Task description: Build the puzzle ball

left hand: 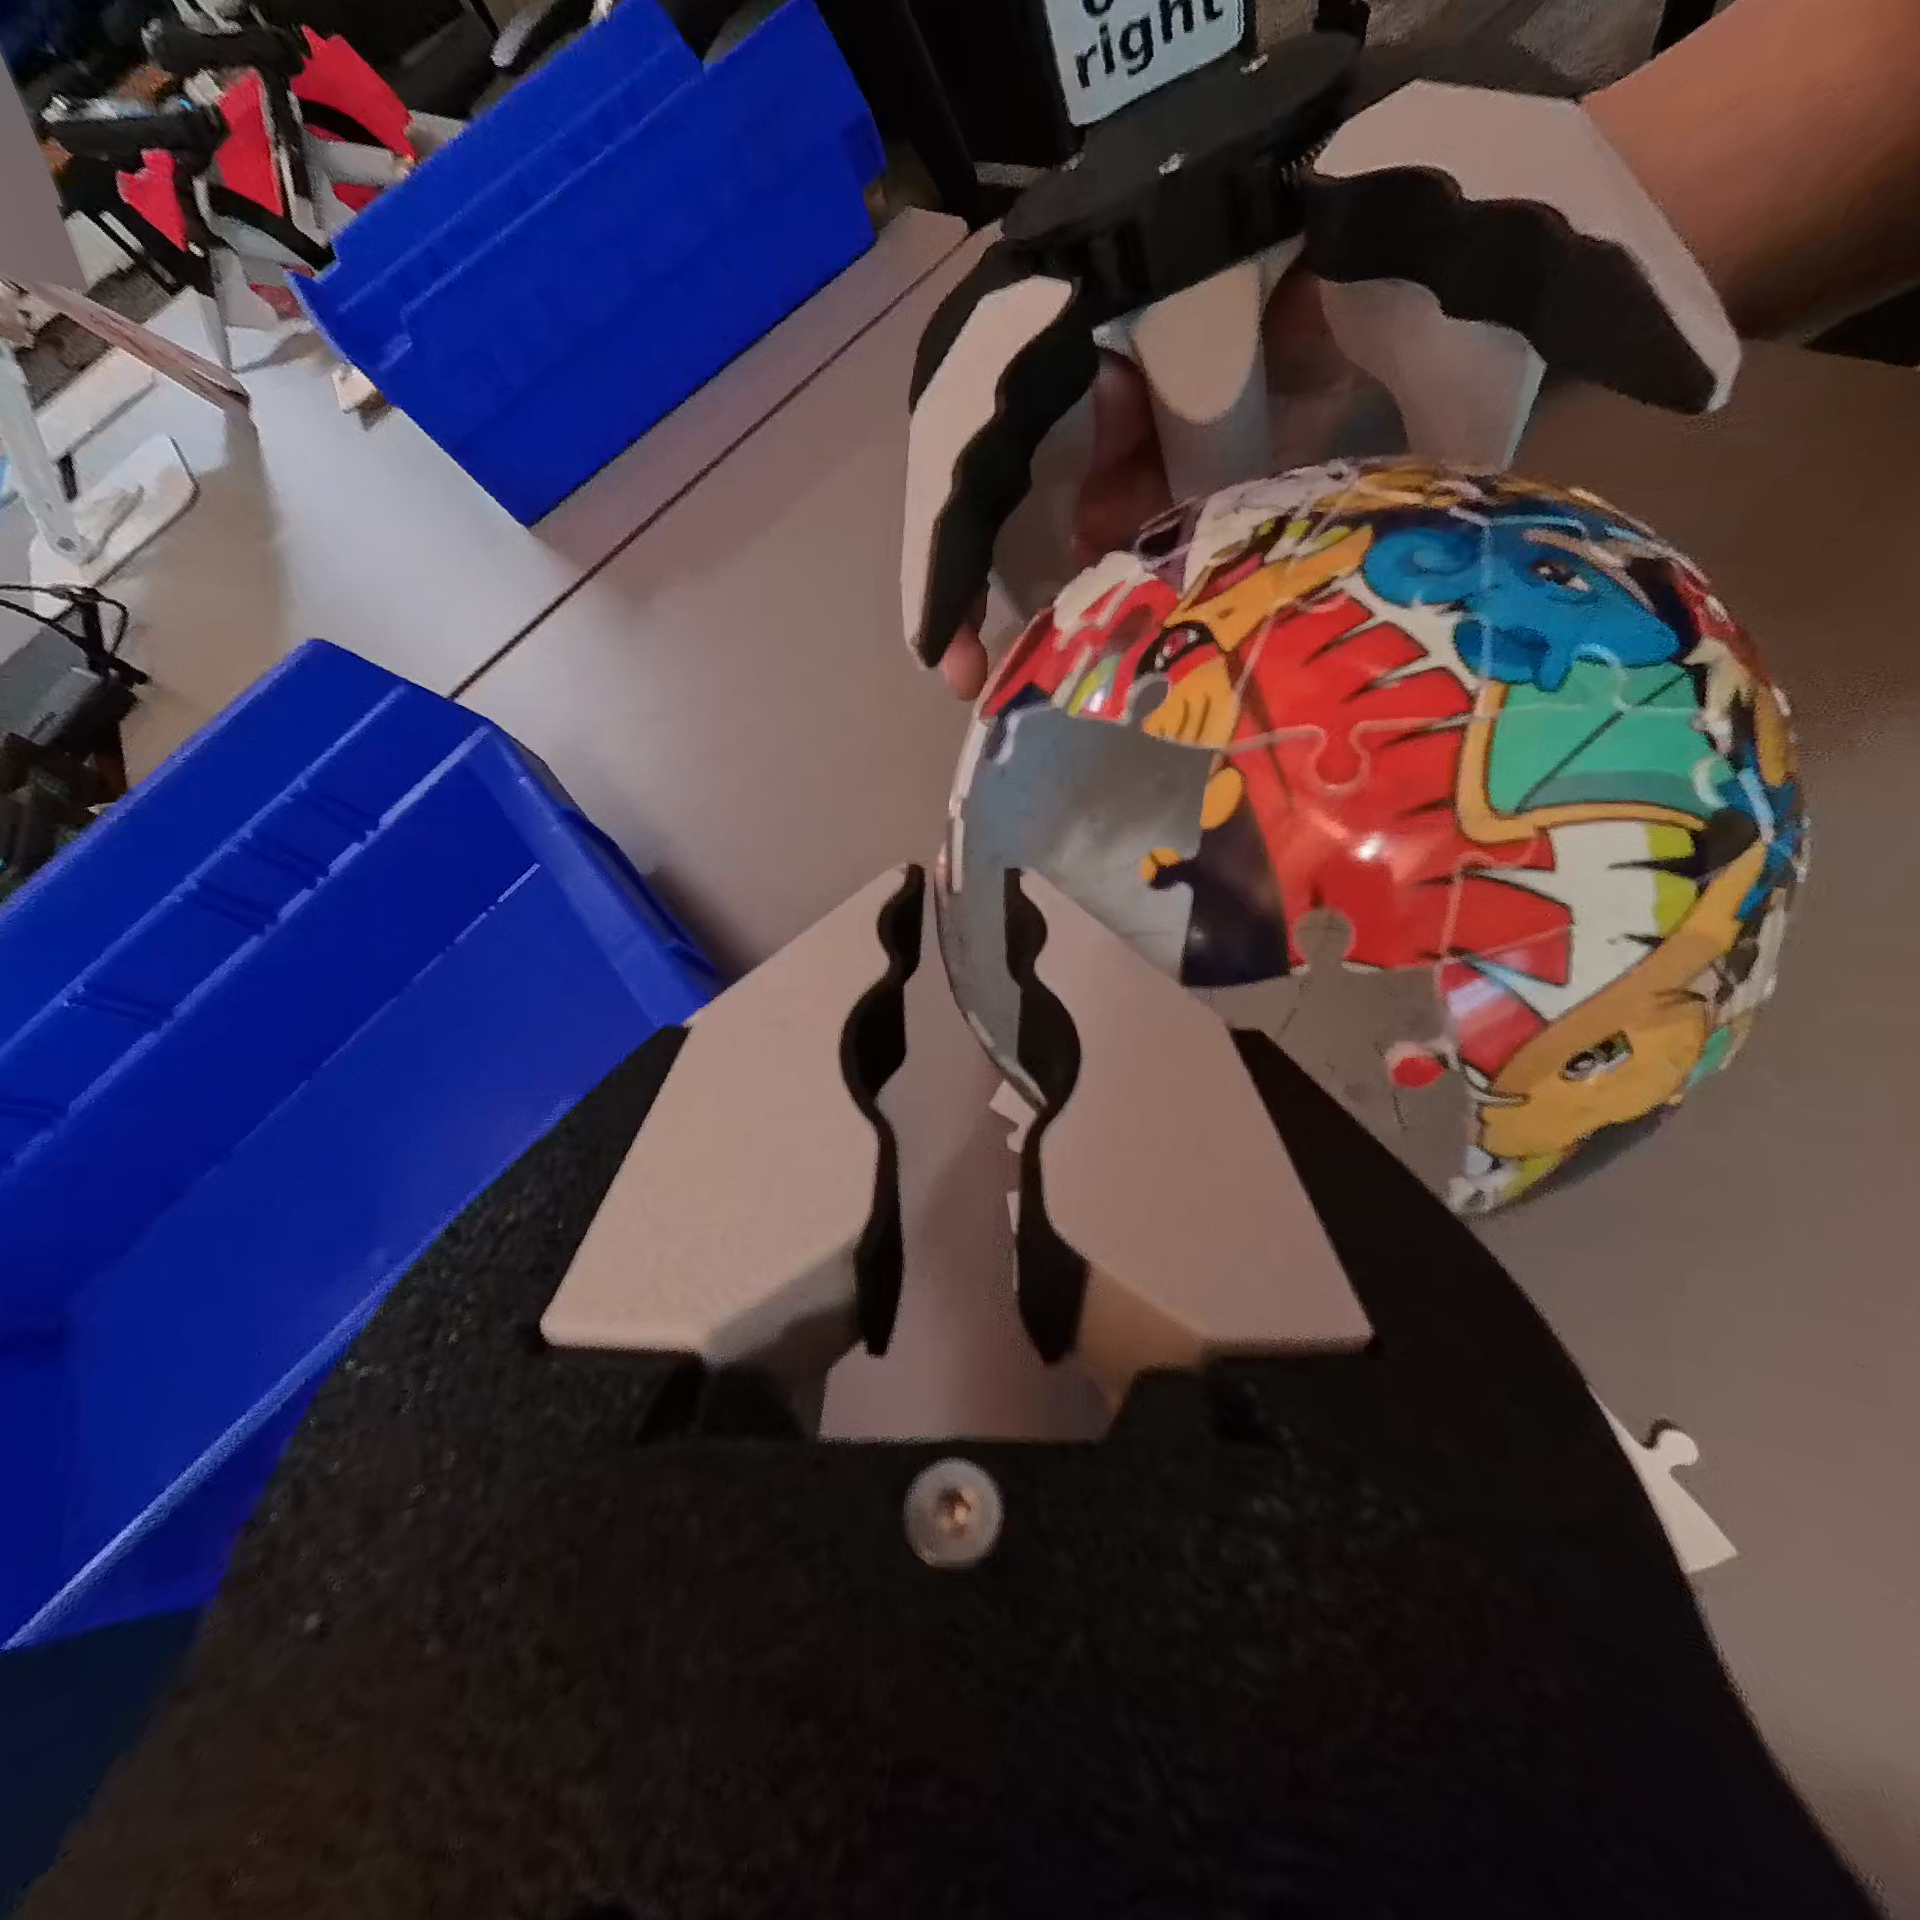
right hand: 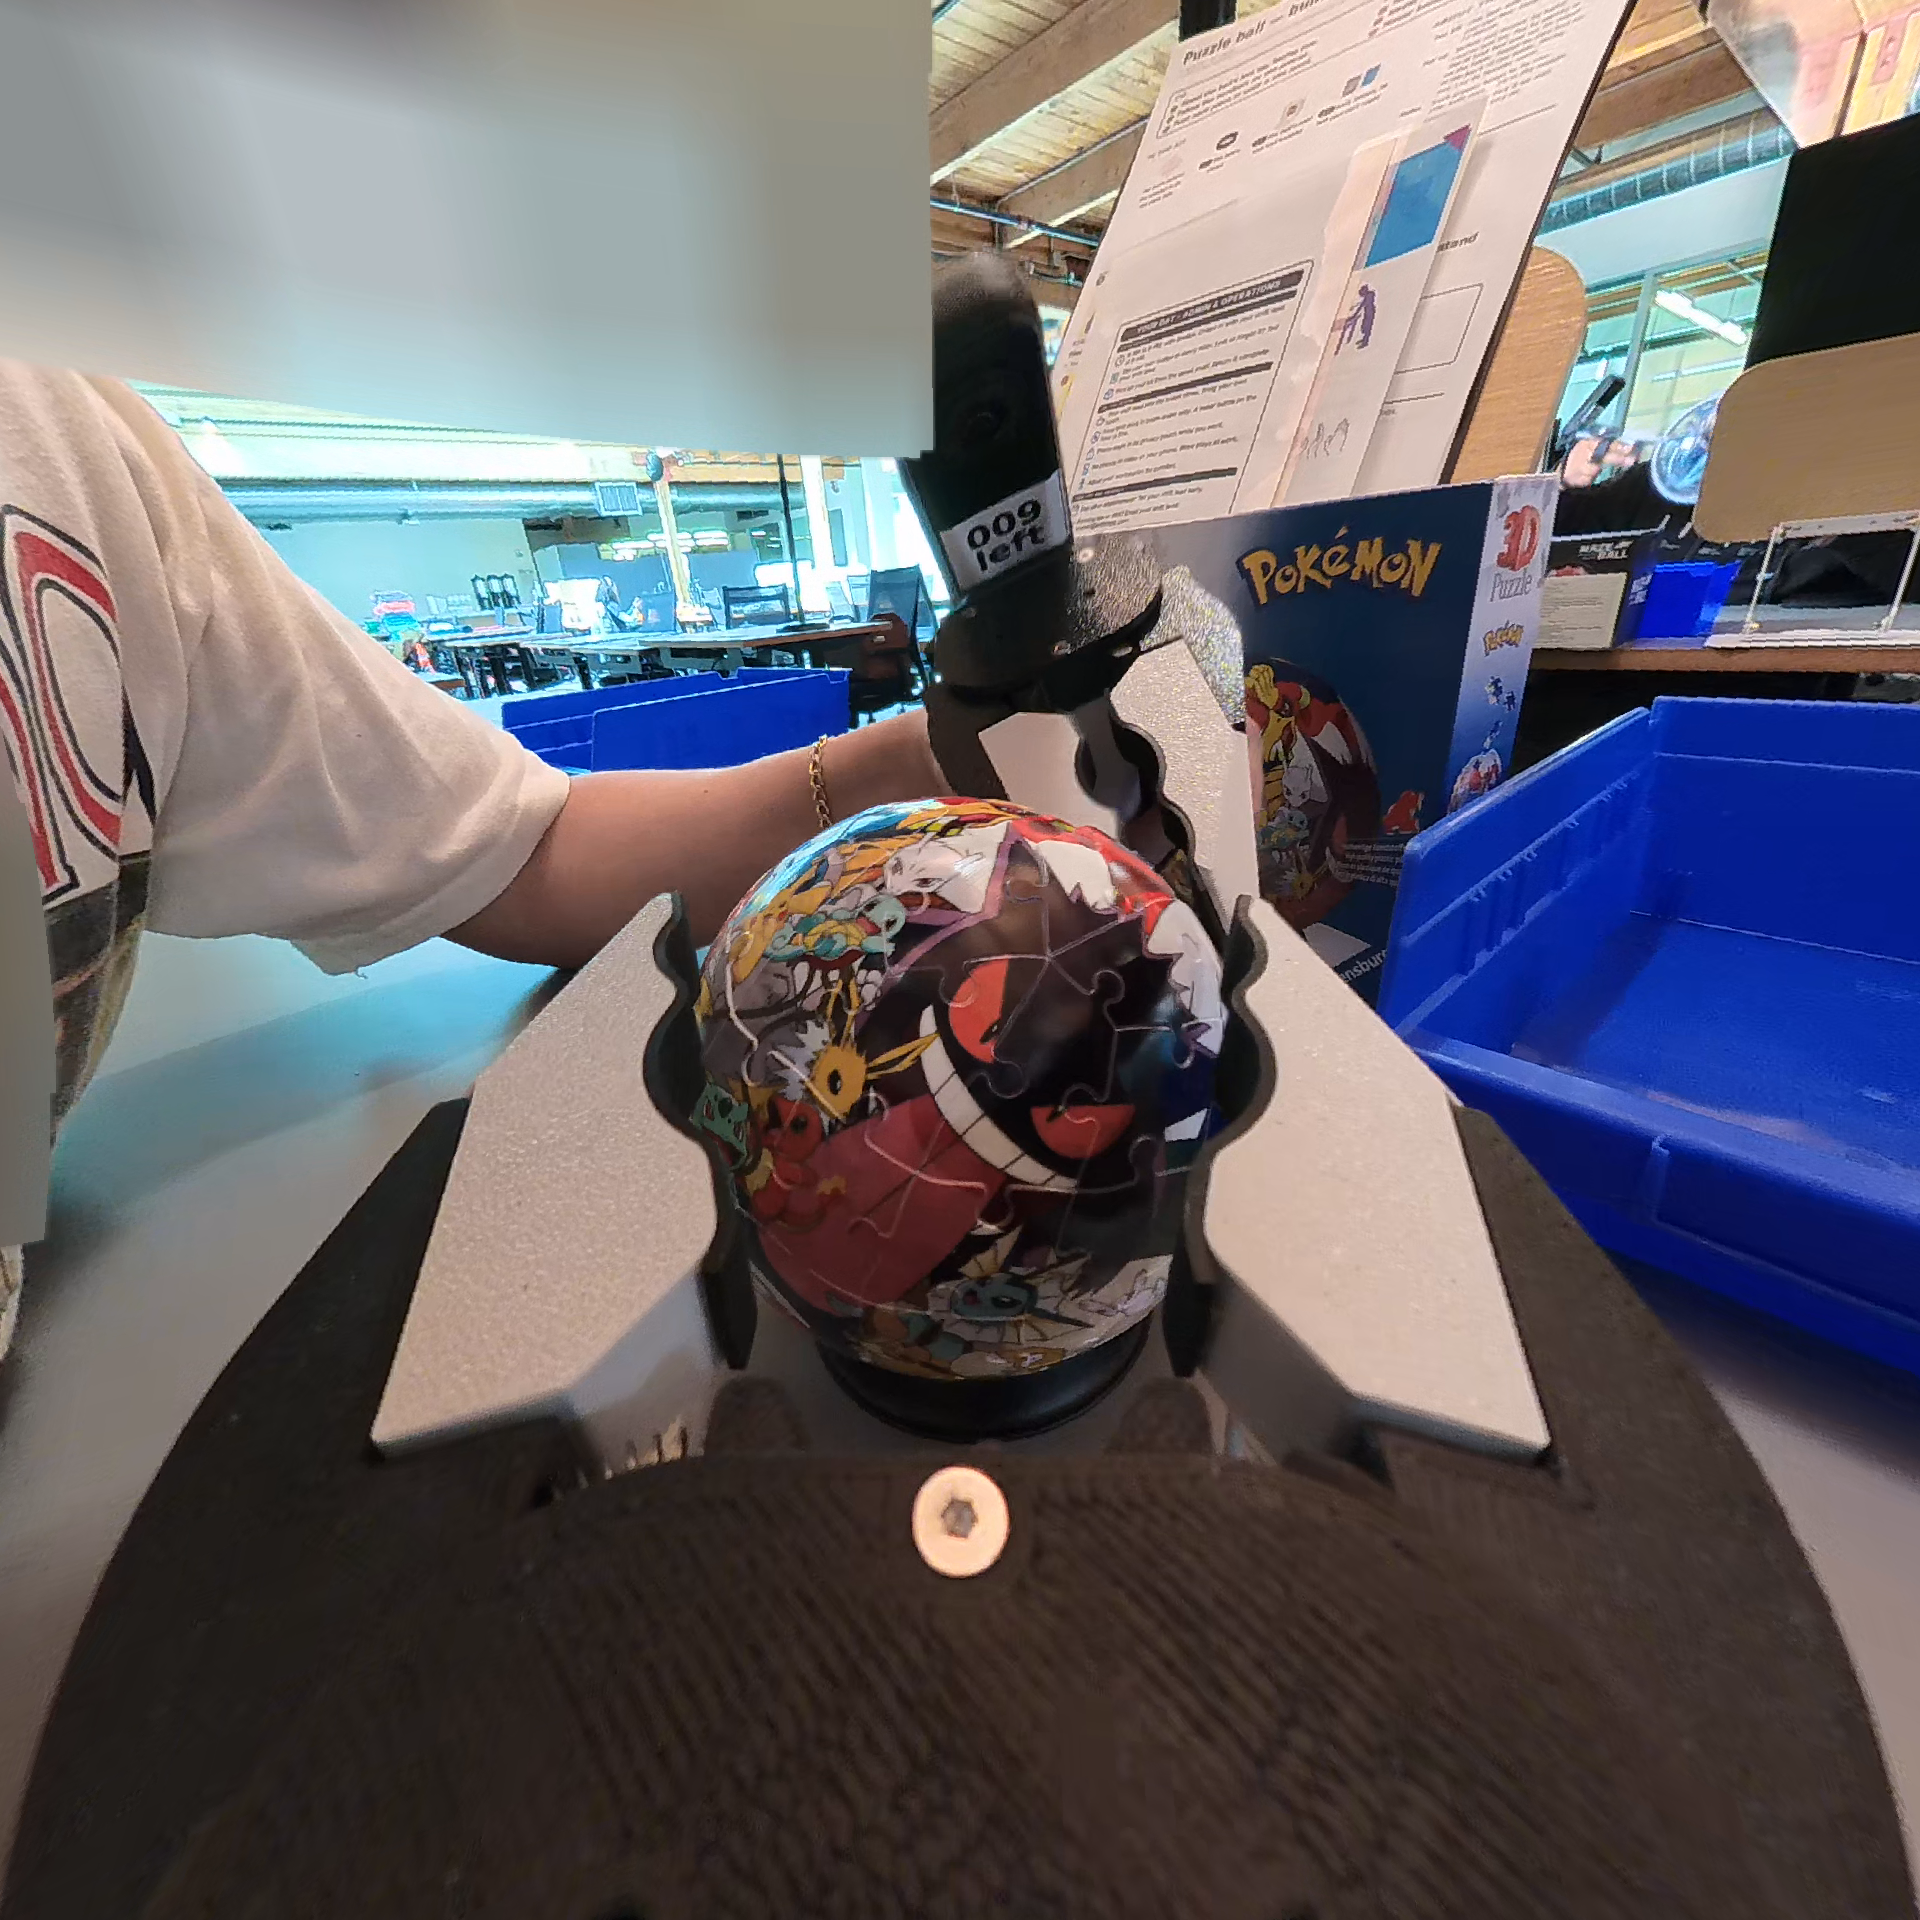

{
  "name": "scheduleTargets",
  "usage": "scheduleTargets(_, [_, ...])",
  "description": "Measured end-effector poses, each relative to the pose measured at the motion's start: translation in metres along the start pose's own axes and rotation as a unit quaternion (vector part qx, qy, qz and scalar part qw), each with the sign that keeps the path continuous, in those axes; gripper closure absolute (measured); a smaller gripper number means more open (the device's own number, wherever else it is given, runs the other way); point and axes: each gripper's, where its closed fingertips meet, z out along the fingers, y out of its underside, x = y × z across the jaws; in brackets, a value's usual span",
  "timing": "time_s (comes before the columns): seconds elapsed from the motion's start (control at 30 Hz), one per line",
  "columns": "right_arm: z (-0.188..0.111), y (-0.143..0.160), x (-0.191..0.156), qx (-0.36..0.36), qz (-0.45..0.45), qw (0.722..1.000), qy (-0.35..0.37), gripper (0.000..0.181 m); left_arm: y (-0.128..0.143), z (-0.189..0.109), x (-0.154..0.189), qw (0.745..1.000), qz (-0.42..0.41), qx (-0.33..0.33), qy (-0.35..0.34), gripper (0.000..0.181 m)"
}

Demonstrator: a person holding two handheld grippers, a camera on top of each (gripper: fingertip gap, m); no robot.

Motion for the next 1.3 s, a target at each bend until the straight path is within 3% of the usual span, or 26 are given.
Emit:
scheduleTargets(0.23, [-0.008, -0.001, 0.003, -0.005, -0.018, 1.000, 0.005, 0.084, 0.001, -0.003, 0.000, 1.000, -0.009, 0.004, 0.003, 0.171])
scheduleTargets(0.37, [-0.020, -0.025, 0.010, 0.024, -0.003, 0.999, 0.046, 0.095, 0.002, -0.004, -0.002, 1.000, -0.020, 0.000, -0.002, 0.180])
scheduleTargets(0.5, [-0.021, -0.028, -0.001, -0.022, -0.036, 0.994, 0.100, 0.092, 0.007, -0.006, -0.005, 0.998, -0.056, -0.026, -0.014, 0.180])
scheduleTargets(0.63, [-0.005, -0.008, -0.021, -0.111, -0.101, 0.977, 0.153, 0.084, 0.017, -0.011, -0.005, 0.993, -0.098, -0.065, -0.019, 0.179])
scheduleTargets(0.73, [0.004, 0.011, -0.025, -0.162, -0.144, 0.957, 0.192, 0.080, 0.021, -0.017, -0.012, 0.991, -0.091, -0.084, -0.043, 0.165])
scheduleTargets(0.93, [0.006, 0.015, -0.012, -0.135, -0.148, 0.944, 0.264, 0.072, 0.013, -0.021, -0.012, 0.992, -0.086, -0.077, -0.046, 0.158])
scheduleTargets(1.13, [-0.001, 0.023, -0.007, -0.149, -0.161, 0.932, 0.287, 0.064, 0.027, -0.009, -0.002, 0.987, -0.114, -0.114, -0.018, 0.161])
scheduleTargets(1.2, [-0.004, 0.010, -0.011, -0.163, -0.185, 0.930, 0.271, 0.070, 0.032, -0.008, -0.002, 0.985, -0.125, -0.118, -0.017, 0.161])
scheduleTargets(1.27, [-0.010, -0.028, -0.005, -0.165, -0.220, 0.921, 0.276, 0.074, 0.030, -0.008, -0.002, 0.986, -0.129, -0.105, -0.012, 0.165])
scheduleTargets(1.3, [-0.013, -0.049, 0.001, -0.170, -0.230, 0.916, 0.280, 0.084, 0.026, -0.007, -0.003, 0.987, -0.130, -0.095, -0.012, 0.168])
